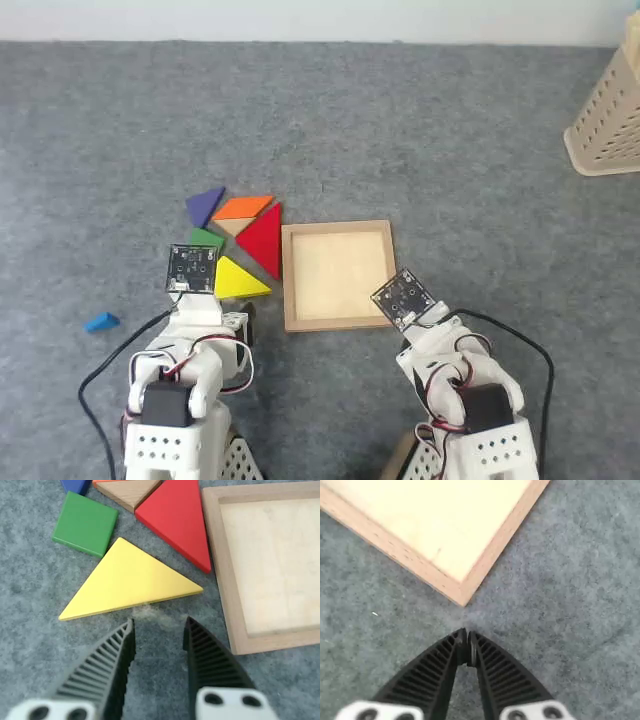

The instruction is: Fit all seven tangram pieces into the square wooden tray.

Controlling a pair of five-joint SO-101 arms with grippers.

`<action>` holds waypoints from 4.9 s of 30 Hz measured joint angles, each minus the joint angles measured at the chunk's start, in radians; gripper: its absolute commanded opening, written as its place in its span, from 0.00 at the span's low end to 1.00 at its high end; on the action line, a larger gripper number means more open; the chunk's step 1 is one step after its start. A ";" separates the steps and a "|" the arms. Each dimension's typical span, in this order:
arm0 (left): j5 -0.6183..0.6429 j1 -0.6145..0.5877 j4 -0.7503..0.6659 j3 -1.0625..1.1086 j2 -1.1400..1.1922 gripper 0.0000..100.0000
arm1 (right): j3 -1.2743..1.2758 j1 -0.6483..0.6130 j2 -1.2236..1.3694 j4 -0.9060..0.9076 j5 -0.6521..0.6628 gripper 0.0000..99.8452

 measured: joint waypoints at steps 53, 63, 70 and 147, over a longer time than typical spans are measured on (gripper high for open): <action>-0.621 -0.663 0.256 -1.183 1.335 0.22 | 0.000 0.000 0.000 0.000 0.000 0.01; -0.885 -0.914 0.250 -1.183 1.505 0.31 | 0.000 0.000 0.000 0.000 0.000 0.01; -0.743 -1.043 0.183 -1.183 1.702 0.36 | 0.000 0.002 0.000 0.000 0.000 0.01; 0.028 0.006 -0.110 -1.521 2.252 0.32 | 0.000 0.002 0.000 0.000 0.000 0.01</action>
